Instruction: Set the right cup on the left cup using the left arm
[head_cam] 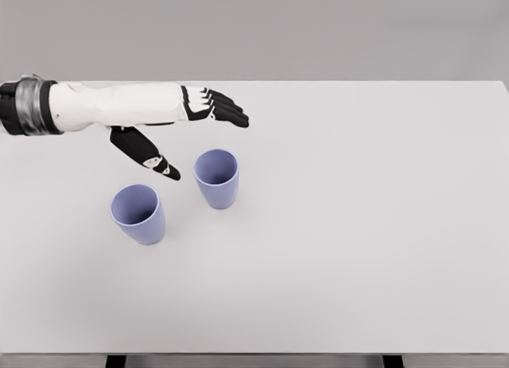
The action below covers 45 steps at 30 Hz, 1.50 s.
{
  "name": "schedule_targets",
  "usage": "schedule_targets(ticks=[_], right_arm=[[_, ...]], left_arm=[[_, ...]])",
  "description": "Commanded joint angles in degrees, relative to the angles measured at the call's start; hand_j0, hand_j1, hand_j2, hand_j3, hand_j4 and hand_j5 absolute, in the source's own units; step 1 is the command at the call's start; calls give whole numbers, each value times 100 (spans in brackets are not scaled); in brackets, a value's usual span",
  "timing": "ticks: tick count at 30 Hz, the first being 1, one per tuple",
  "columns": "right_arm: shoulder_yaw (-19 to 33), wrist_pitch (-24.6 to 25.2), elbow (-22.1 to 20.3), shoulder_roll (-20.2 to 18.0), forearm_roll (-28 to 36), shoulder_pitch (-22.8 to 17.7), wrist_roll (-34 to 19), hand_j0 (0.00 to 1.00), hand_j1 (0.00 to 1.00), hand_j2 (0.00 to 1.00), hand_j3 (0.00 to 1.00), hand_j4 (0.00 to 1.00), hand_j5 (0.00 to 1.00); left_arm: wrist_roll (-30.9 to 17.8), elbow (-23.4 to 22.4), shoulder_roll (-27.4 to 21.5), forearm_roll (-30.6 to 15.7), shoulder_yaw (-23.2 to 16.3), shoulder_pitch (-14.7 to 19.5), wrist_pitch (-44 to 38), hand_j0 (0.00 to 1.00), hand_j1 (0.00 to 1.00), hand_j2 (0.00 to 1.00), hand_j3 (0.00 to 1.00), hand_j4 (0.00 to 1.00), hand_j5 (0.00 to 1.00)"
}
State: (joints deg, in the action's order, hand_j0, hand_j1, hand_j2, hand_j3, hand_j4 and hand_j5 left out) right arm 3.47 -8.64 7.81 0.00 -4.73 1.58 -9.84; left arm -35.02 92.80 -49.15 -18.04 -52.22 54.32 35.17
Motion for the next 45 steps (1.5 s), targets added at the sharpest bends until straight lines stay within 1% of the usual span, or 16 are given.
schedule_targets(ticks=[1, 7, 11, 13, 14, 16, 17, 20, 22, 25, 28, 38, 40, 41, 43, 45], right_arm=[[-5, -6, -8, 0, -2, 0, 9, 100, 100, 100, 100, 100, 100], [30, 12, 63, 0, 16, -114, 0, 100, 100, 100, 100, 100, 100], [13, 12, 63, 0, 16, -114, 0, 100, 100, 100, 100, 100, 100], [22, 12, 63, 0, 16, -114, 0, 100, 100, 100, 100, 100, 100], [22, 12, 72, 0, 16, -114, 0, 100, 100, 100, 100, 100, 100], [22, 12, 63, 0, 16, -114, 0, 100, 100, 100, 100, 100, 100], [22, 12, 63, 0, 16, -114, 0, 100, 100, 100, 100, 100, 100], [22, 12, 72, 0, 16, -114, 0, 100, 100, 100, 100, 100, 100], [22, 12, 72, 0, 16, -114, 0, 100, 100, 100, 100, 100, 100], [22, 12, 72, 0, 16, -114, 0, 100, 100, 100, 100, 100, 100], [22, 12, 72, 0, 16, -114, 0, 100, 100, 100, 100, 100, 100], [22, 12, 72, 0, 16, -114, 0, 100, 100, 100, 100, 100, 100], [22, 12, 71, 0, 16, -114, 0, 100, 100, 100, 100, 100, 100], [22, 12, 72, 0, 16, -114, 0, 100, 100, 100, 100, 100, 100], [22, 12, 72, 0, 16, -114, 0, 100, 100, 100, 100, 100, 100], [22, 12, 72, 0, 16, -114, 0, 100, 100, 100, 100, 100, 100]], left_arm=[[2, 62, 2, 11, 1, 0, -17, 100, 100, 100, 100, 100, 100], [2, 62, 29, 91, 1, 18, -17, 100, 100, 100, 100, 100, 100], [2, -25, 2, 556, 10, -44, -17, 100, 100, 100, 100, 100, 100], [2, -201, 64, 864, 19, -35, -17, 100, 100, 100, 100, 100, 100], [2, -315, 125, 899, 28, -35, -17, 100, 100, 100, 100, 100, 100], [2, -851, 476, 1004, -7, -44, -17, 100, 100, 100, 100, 100, 100], [2, -966, 529, 1048, -16, -61, -17, 100, 100, 100, 100, 100, 100], [2, -1238, 714, 1373, -7, -334, -17, 100, 100, 100, 100, 100, 100], [2, -1282, 846, 1541, 1, -413, -17, 100, 100, 100, 100, 100, 100], [2, -1282, 986, 1558, -7, -431, -17, 100, 100, 100, 100, 100, 100], [2, -1291, 1048, 1840, 10, -431, -17, 100, 100, 100, 100, 100, 100], [2, -1441, 1057, 1848, -7, -466, -17, 100, 100, 100, 100, 100, 100], [2, -1563, 1057, 1848, -7, -466, -17, 100, 100, 100, 100, 100, 100], [2, -1616, 1057, 1892, -7, -466, -17, 100, 100, 100, 100, 100, 100], [4, -1783, 1118, 2261, 19, -466, -17, 100, 100, 100, 100, 100, 100], [110, -1862, 1241, 2288, 10, -466, -17, 100, 100, 100, 100, 100, 100]])
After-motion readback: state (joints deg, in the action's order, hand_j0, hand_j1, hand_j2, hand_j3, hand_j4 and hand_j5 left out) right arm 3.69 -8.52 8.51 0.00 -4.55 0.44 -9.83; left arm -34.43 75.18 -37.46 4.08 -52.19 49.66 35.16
